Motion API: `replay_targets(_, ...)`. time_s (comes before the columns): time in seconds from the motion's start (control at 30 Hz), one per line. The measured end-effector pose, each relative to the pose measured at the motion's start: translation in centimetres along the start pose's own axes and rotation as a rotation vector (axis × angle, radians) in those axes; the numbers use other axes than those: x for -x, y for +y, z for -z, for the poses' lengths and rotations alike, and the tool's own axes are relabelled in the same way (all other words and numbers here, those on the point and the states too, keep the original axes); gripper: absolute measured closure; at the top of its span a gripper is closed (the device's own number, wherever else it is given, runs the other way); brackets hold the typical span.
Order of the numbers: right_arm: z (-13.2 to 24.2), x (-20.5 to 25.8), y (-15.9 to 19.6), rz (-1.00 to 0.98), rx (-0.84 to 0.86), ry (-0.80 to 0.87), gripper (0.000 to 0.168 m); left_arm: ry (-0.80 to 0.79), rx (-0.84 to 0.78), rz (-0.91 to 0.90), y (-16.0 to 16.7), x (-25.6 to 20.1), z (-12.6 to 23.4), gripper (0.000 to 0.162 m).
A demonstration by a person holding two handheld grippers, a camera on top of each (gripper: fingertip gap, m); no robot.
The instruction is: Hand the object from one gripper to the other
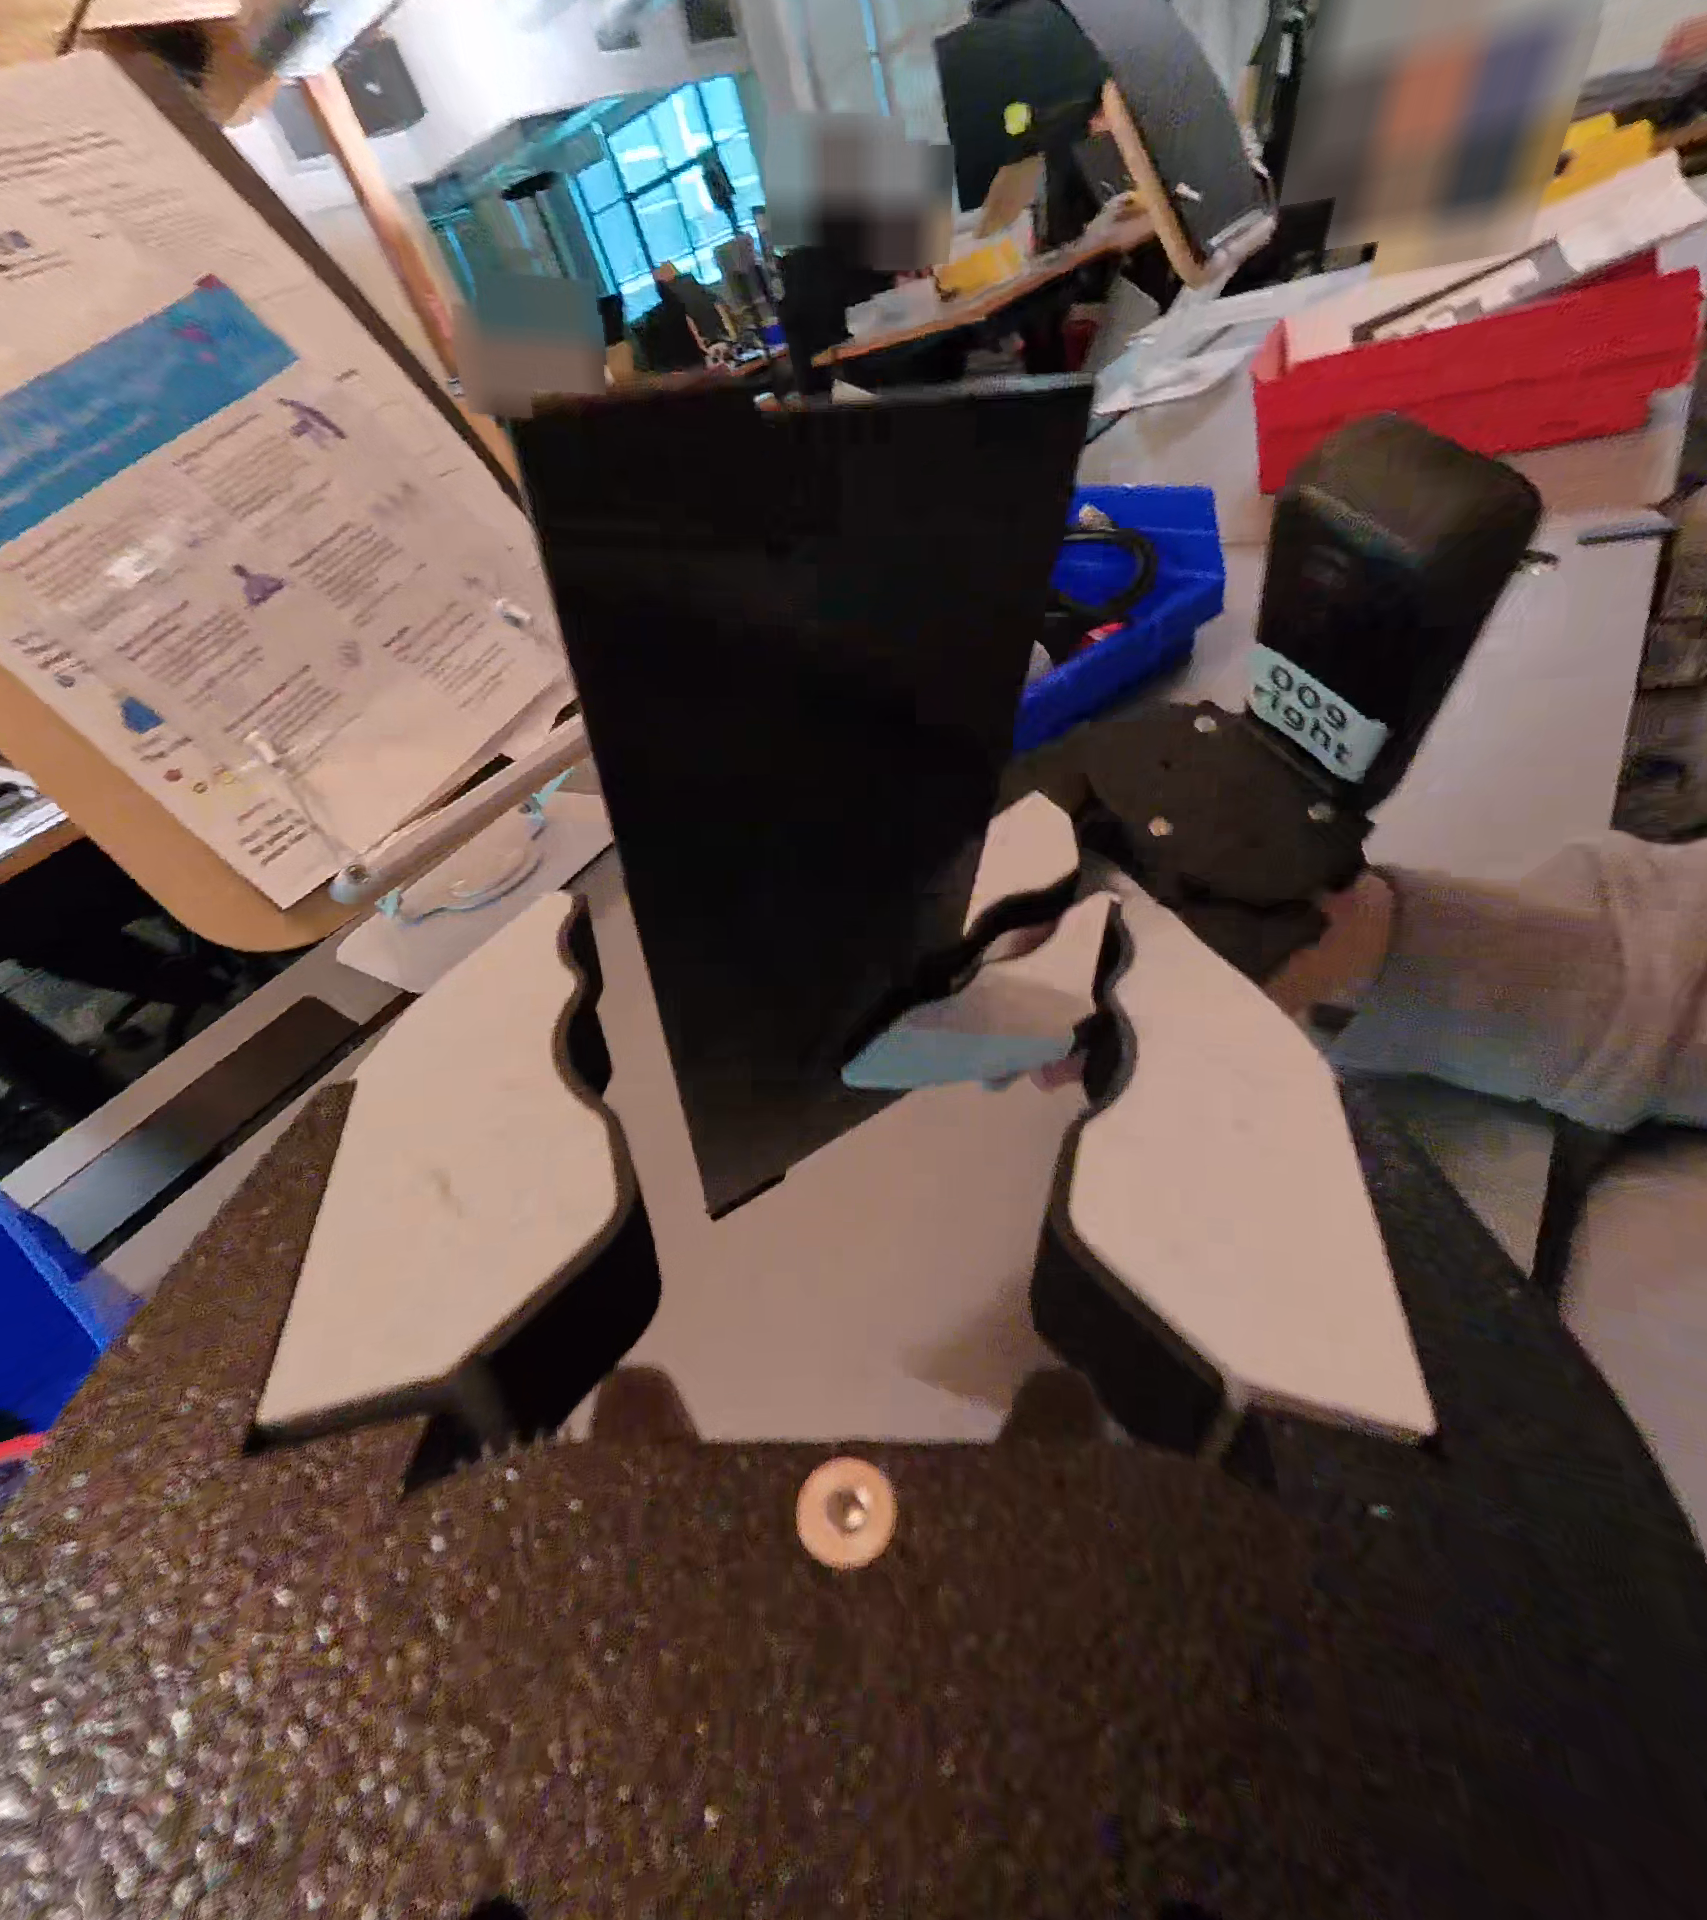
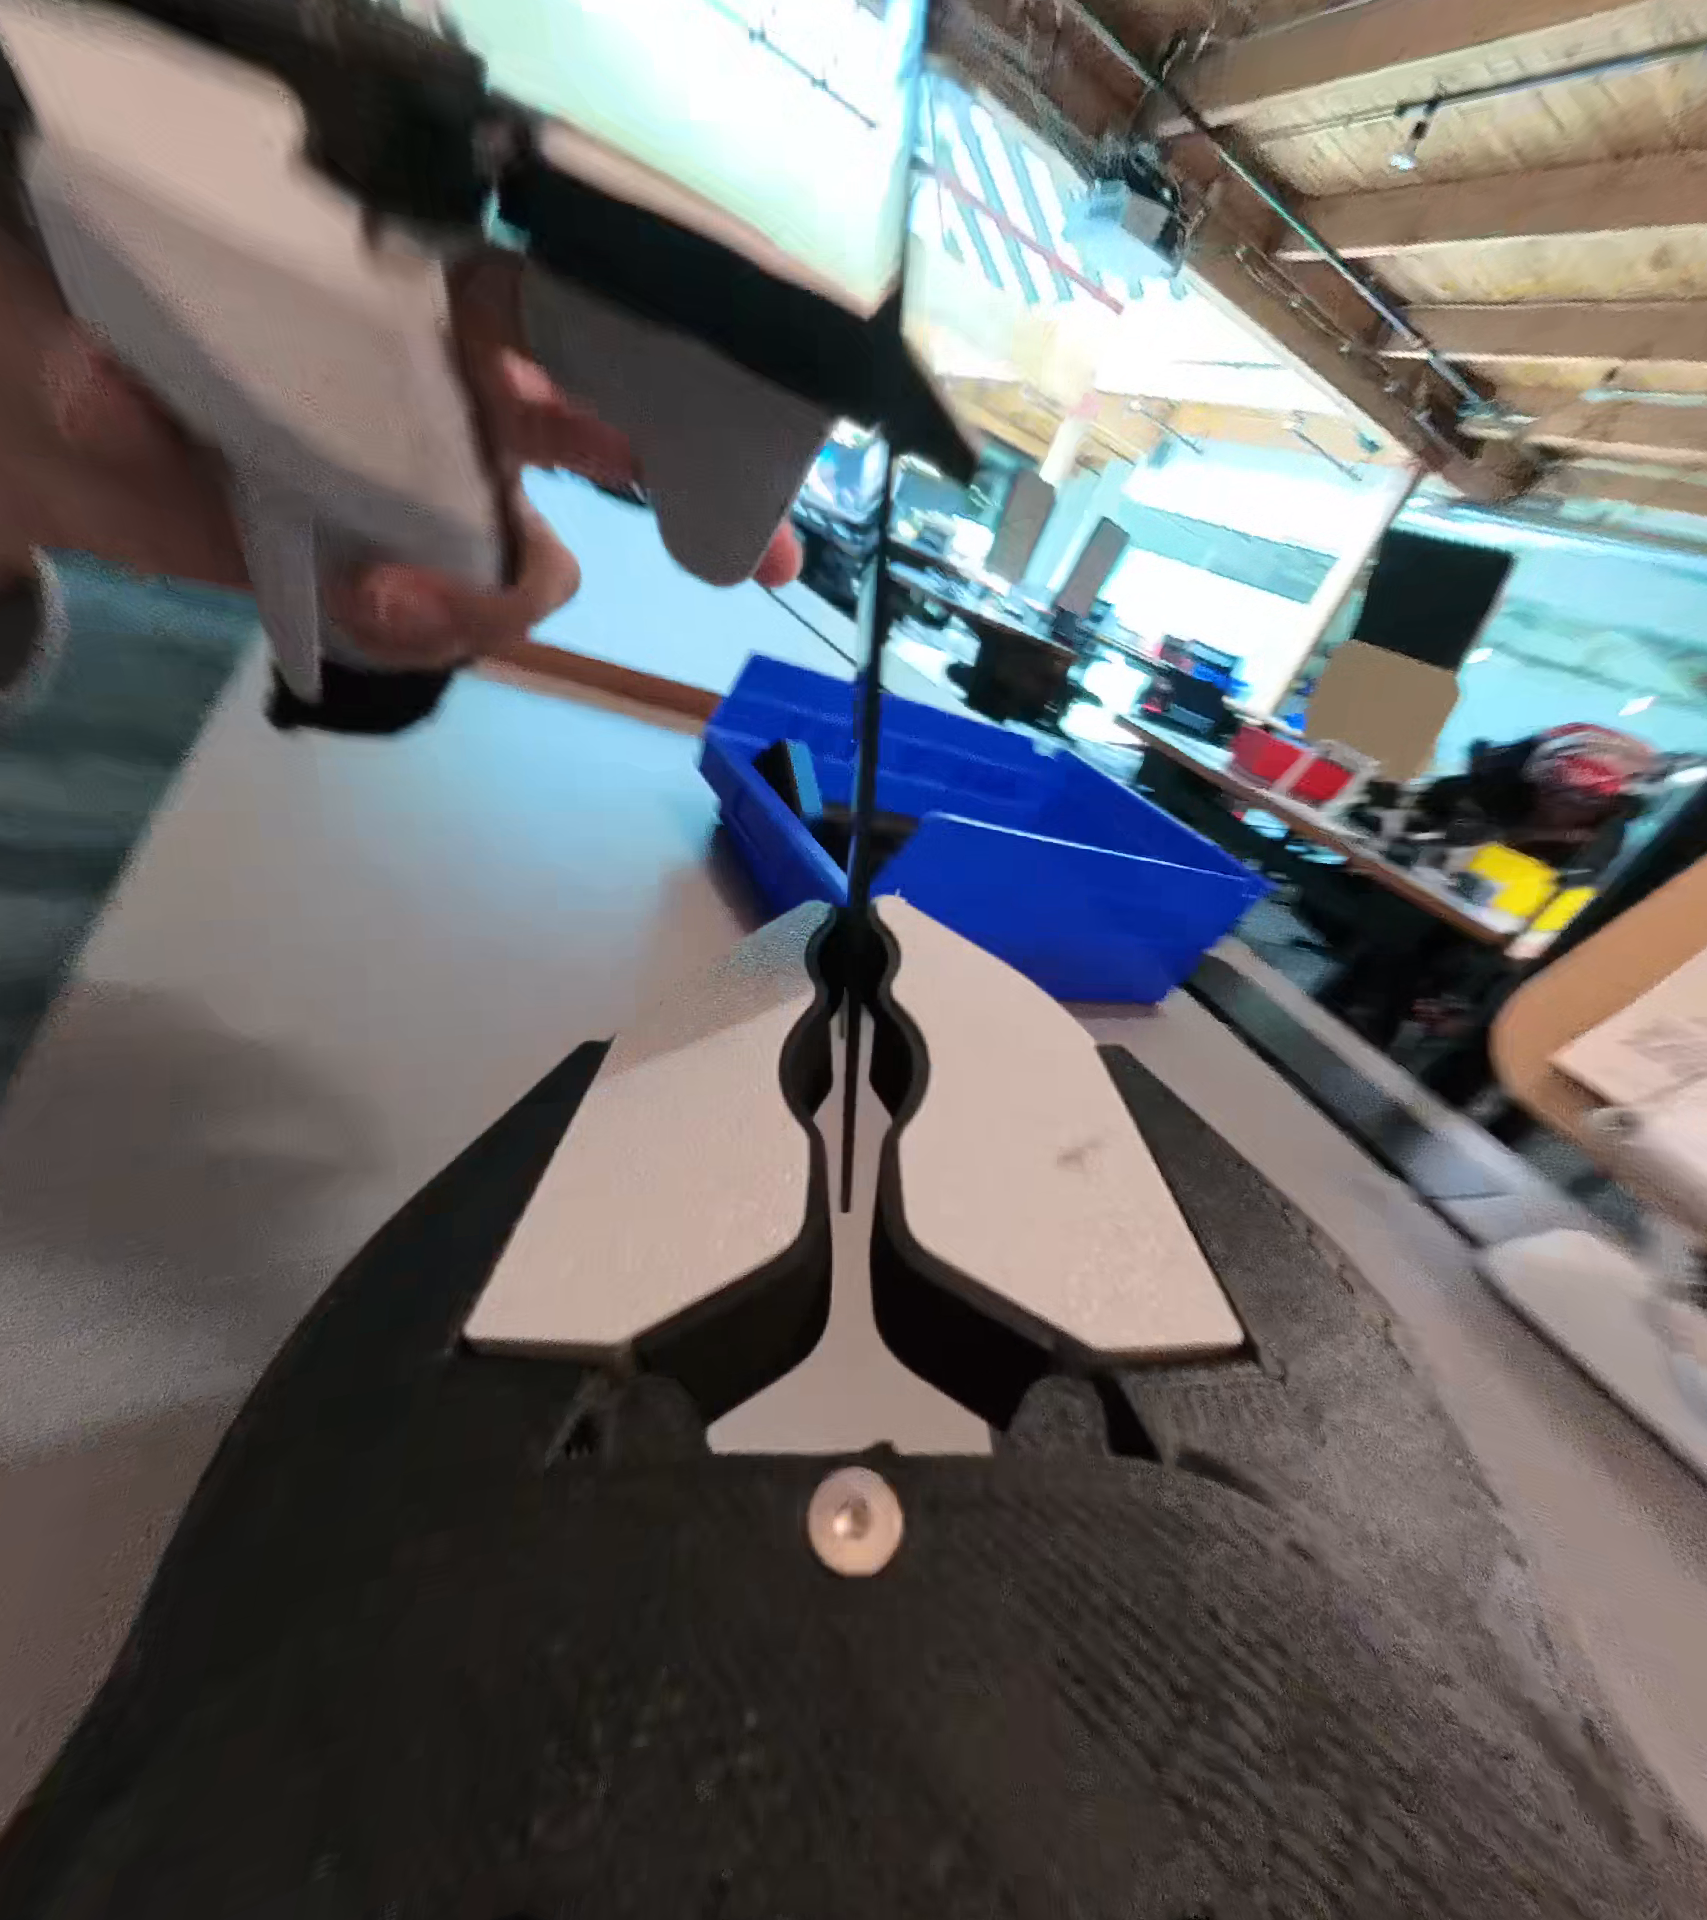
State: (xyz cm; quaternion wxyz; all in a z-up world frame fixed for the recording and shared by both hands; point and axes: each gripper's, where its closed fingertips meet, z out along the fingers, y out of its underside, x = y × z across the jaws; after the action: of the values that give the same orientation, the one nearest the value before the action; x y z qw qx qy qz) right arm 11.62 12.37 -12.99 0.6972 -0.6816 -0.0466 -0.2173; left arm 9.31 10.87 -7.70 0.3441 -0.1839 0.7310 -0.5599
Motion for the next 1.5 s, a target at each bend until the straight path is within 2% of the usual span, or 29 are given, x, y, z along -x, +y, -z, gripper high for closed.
replay_targets(0.1, 0.3, 0.7, -1.0, -0.185, -0.079, -0.118, 0.167, 0.073, -0.016, -0.104, -0.1, -0.5, 1.4, 0.085)
replay_targets(0.23, 0.5, 1.9, -1.4, -0.289, -0.105, -0.24, 0.167, 0.104, -0.032, -0.155, -0.2, -0.7, 2.2, 0.092)
replay_targets(0.37, 0.4, 3.0, -1.4, -0.296, -0.092, -0.311, 0.166, 0.104, -0.062, -0.095, -0.6, -0.4, 2.3, 0.1)
replay_targets(0.47, 0.6, 4.4, -1.4, -0.303, -0.074, -0.404, 0.166, 0.118, -0.078, -0.006, -0.8, -0.1, 2.4, 0.118)
replay_targets(0.57, 0.3, 5.0, -0.8, -0.275, -0.036, -0.421, 0.166, 0.165, -0.117, 0.042, -1.3, -0.2, 3.0, 0.148)
replay_targets(0.63, 0.2, 4.9, -0.7, -0.276, -0.032, -0.409, 0.166, 0.219, -0.113, 0.046, -1.2, -0.8, 3.2, 0.153)
replay_targets(0.7, -0.2, 3.6, -0.2, -0.263, -0.029, -0.301, 0.153, 0.227, -0.101, 0.065, -1.0, -0.8, 3.2, 0.16)
replay_targets(0.73, -0.5, 2.3, 0.0, -0.246, -0.038, -0.2, 0.146, 0.174, -0.105, 0.104, -1.0, 0.0, 2.8, 0.16)
replay_targets(0.8, -0.7, 0.6, 0.2, -0.188, -0.041, -0.055, 0.109, 0.023, -0.102, 0.271, -0.4, 2.4, 1.9, 0.16)
replay_targets(0.83, -0.7, 0.0, 0.4, -0.144, -0.025, 0.007, 0.096, -0.039, -0.105, 0.367, 0.0, 3.3, 1.6, 0.16)
replay_targets(0.93, -1.1, -0.8, 1.6, -0.014, 0.06, 0.104, 0.078, -0.158, -0.207, 0.565, 0.7, 4.4, 0.6, 0.16)
replay_targets(1.0, -1.7, -0.3, 2.1, -0.018, 0.103, 0.092, 0.068, -0.227, -0.217, 0.568, 1.3, 4.3, -0.2, 0.16)
replay_targets(1.1, -2.2, -0.1, 2.8, -0.042, 0.147, 0.103, 0.067, -0.304, -0.23, 0.497, 1.3, 4.0, -0.7, 0.161)
replay_targets(1.23, -2.0, -1.2, 4.0, 0.0, 0.222, 0.168, 0.075, -0.312, -0.275, 0.486, 0.3, 3.3, -0.6, 0.161)
replay_targets(1.33, -1.8, -1.4, 3.9, -0.004, 0.232, 0.154, 0.076, -0.289, -0.269, 0.472, 0.0, 3.0, -0.7, 0.16)
replay_targets(1.4, -1.7, -1.1, 4.2, -0.036, 0.239, 0.113, 0.077, -0.2, -0.253, 0.443, -0.3, 2.0, -1.1, 0.156)
replay_targets(1.43, -1.7, -0.7, 4.0, -0.064, 0.23, 0.078, 0.077, -0.129, -0.255, 0.425, -0.7, 1.4, -1.2, 0.149)
replay_targets(1.5, -1.7, 0.8, 3.1, -0.116, 0.173, -0.039, 0.077, -0.018, -0.261, 0.393, -1.6, 0.6, -0.9, 0.11)
